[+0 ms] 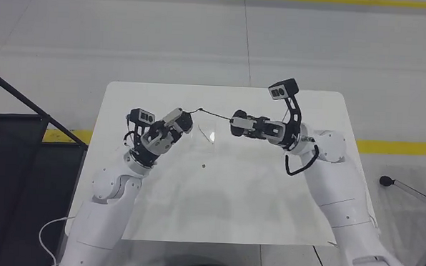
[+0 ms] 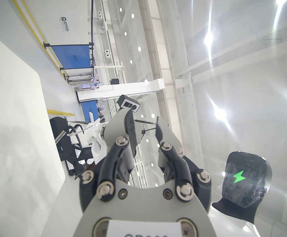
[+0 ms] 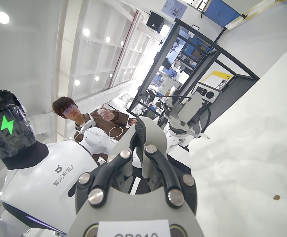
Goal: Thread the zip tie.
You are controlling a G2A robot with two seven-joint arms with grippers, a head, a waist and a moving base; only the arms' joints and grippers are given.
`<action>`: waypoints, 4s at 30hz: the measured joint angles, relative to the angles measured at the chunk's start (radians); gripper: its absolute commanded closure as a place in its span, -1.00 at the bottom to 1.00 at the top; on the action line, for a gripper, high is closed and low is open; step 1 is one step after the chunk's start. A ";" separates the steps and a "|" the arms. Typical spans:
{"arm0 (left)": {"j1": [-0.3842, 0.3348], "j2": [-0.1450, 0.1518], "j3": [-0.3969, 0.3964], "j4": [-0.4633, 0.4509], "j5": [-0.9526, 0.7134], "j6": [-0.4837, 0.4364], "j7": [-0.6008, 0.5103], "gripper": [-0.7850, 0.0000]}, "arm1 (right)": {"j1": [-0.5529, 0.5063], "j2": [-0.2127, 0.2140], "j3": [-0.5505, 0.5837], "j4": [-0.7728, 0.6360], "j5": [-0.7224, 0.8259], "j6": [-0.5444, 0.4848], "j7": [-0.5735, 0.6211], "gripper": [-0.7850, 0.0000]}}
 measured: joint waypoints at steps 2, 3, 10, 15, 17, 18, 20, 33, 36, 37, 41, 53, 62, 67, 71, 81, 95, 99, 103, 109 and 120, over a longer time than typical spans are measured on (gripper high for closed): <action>0.005 0.001 -0.009 -0.010 0.030 -0.011 0.038 -1.00 | 0.004 0.001 0.002 -0.009 -0.025 -0.010 -0.018 1.00; 0.009 0.002 -0.017 -0.015 0.047 -0.018 0.058 -1.00 | 0.007 0.003 0.005 -0.015 -0.039 -0.015 -0.026 1.00; 0.060 0.011 -0.092 -0.087 0.321 -0.029 0.294 -1.00 | 0.051 0.022 0.016 -0.134 -0.294 0.017 -0.076 1.00; 0.113 0.015 -0.146 -0.152 0.495 -0.004 0.444 -1.00 | 0.094 0.024 -0.050 -0.223 -0.552 0.101 -0.113 1.00; 0.132 0.017 -0.161 -0.168 0.555 0.006 0.489 -1.00 | 0.118 0.019 -0.097 -0.231 -0.655 0.140 -0.131 1.00; 0.140 0.017 -0.167 -0.173 0.575 0.011 0.507 -1.00 | 0.130 0.016 -0.120 -0.230 -0.699 0.156 -0.140 1.00; 0.154 0.017 -0.178 -0.181 0.602 0.019 0.542 -1.00 | 0.160 0.009 -0.173 -0.219 -0.808 0.198 -0.169 1.00; 0.196 0.019 -0.229 -0.182 0.562 0.008 0.563 -1.00 | 0.281 -0.049 -0.441 -0.101 -1.390 0.495 -0.317 1.00; 0.195 0.019 -0.229 -0.181 0.561 0.009 0.562 -1.00 | 0.291 -0.062 -0.473 -0.078 -1.417 0.520 -0.286 1.00; 0.195 0.019 -0.229 -0.181 0.561 0.009 0.562 -1.00 | 0.293 -0.066 -0.479 -0.071 -1.414 0.524 -0.274 1.00; 0.195 0.019 -0.229 -0.181 0.561 0.008 0.562 -1.00 | 0.298 -0.079 -0.491 -0.041 -1.370 0.513 -0.228 1.00; 0.195 0.019 -0.229 -0.181 0.561 0.008 0.562 -1.00 | 0.303 -0.120 -0.536 0.044 -1.323 0.488 -0.208 1.00; 0.195 0.019 -0.229 -0.181 0.561 0.008 0.562 -1.00 | 0.313 -0.145 -0.547 0.093 -1.302 0.461 -0.230 0.41; 0.195 0.019 -0.229 -0.181 0.561 0.008 0.562 -1.00 | 0.315 -0.153 -0.543 0.105 -1.295 0.449 -0.233 0.41; 0.195 0.019 -0.229 -0.181 0.561 0.008 0.562 -1.00 | 0.315 -0.157 -0.537 0.108 -1.296 0.444 -0.235 0.40; 0.195 0.019 -0.229 -0.181 0.561 0.008 0.562 -1.00 | 0.304 -0.153 -0.493 0.079 -1.300 0.446 -0.239 -0.13; 0.195 0.019 -0.229 -0.181 0.561 0.008 0.562 -1.00 | 0.113 -0.061 -0.175 -0.219 -1.195 0.336 -0.333 -1.00; 0.195 0.019 -0.229 -0.181 0.561 0.008 0.562 -1.00 | 0.000 -0.034 -0.066 -0.353 -1.220 0.306 -0.453 -1.00; 0.195 0.019 -0.229 -0.181 0.561 0.008 0.562 -1.00 | -0.093 -0.017 0.018 -0.434 -1.208 0.271 -0.550 -1.00; 0.195 0.019 -0.229 -0.181 0.561 0.008 0.562 -1.00 | -0.178 0.001 0.116 -0.471 -1.183 0.227 -0.639 -1.00; 0.195 0.019 -0.229 -0.181 0.561 0.008 0.562 -1.00 | -0.218 0.013 0.185 -0.457 -1.098 0.194 -0.654 -1.00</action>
